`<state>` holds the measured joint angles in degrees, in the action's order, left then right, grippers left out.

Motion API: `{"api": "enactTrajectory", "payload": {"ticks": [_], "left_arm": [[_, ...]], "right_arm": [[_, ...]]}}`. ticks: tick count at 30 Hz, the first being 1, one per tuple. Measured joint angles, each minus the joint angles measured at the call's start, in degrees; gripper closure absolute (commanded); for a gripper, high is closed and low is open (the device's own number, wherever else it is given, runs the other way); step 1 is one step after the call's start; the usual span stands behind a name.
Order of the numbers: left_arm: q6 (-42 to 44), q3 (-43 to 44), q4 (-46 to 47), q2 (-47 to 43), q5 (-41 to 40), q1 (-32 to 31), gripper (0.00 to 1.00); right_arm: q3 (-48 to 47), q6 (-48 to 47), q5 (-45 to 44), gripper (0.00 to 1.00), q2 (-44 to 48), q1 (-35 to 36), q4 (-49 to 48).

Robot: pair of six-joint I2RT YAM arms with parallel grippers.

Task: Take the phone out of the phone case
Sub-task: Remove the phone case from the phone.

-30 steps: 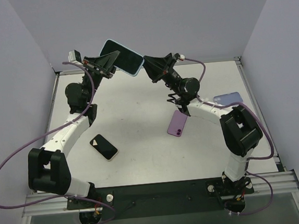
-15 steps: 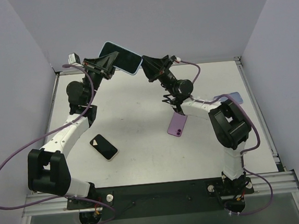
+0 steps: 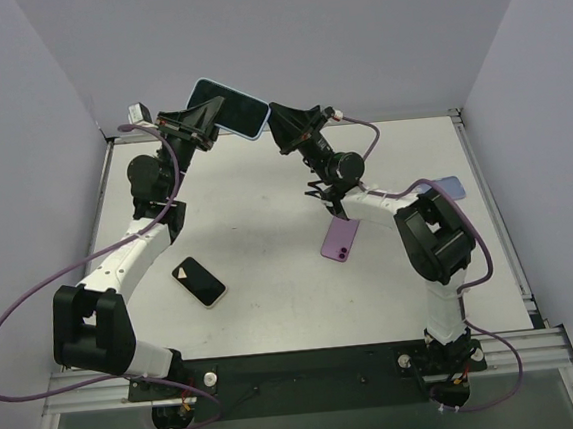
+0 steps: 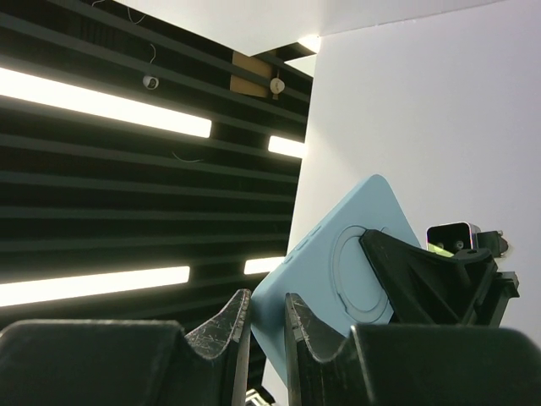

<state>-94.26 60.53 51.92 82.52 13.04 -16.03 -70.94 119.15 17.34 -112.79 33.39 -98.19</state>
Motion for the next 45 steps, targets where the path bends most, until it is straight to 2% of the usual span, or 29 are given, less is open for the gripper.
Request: {"api": "enactTrajectory", "payload": {"ticks": [13, 23, 24, 28, 32, 34, 35, 37, 38, 45], "left_arm": [[0.3, 0.0, 0.0, 0.0, 1.2, 0.3, 1.0], [2.6, 0.0, -2.8, 0.0, 12.2, 0.2, 1.0], [0.1, 0.0, -2.0, 0.0, 12.8, 0.0, 1.0], [-7.0, 2.2, 9.3, -1.7, 15.1, -4.4, 1.0], [-10.1, 3.4, 17.1, -5.0, 17.3, -5.7, 1.0], [-10.6, 3.4, 19.7, -6.1, 17.5, -5.4, 1.0], [-10.6, 3.4, 20.6, -6.3, 17.7, -5.3, 1.0], [-10.7, 3.4, 21.4, -6.3, 18.3, -5.3, 1.0], [-10.7, 3.4, 21.4, -6.2, 18.8, -5.3, 1.0], [-5.4, -1.7, 19.7, -6.2, 24.0, -5.2, 1.0]], "right_arm": [[0.3, 0.0, 0.5, 1.0, -0.3, 0.0, -0.8], [15.3, 0.0, 10.5, 1.0, 8.0, -4.2, -1.6], [16.4, -1.6, 12.3, 1.0, 9.2, -4.8, 0.0], [19.7, -13.8, 20.4, 1.0, 10.1, -5.2, 27.9], [18.0, -31.1, 20.2, 1.0, 12.3, -4.9, 58.7], [17.1, -38.0, 19.3, 1.0, 15.3, -5.0, 69.0], [16.4, -41.2, 18.8, 0.86, 17.0, -5.2, 73.1], [14.4, -46.9, 17.4, 0.75, 20.8, -5.7, 80.1], [13.1, -49.7, 16.7, 0.65, 22.4, -5.9, 83.1], [5.7, -64.8, 9.0, 0.45, 33.8, -6.5, 99.0]]}}
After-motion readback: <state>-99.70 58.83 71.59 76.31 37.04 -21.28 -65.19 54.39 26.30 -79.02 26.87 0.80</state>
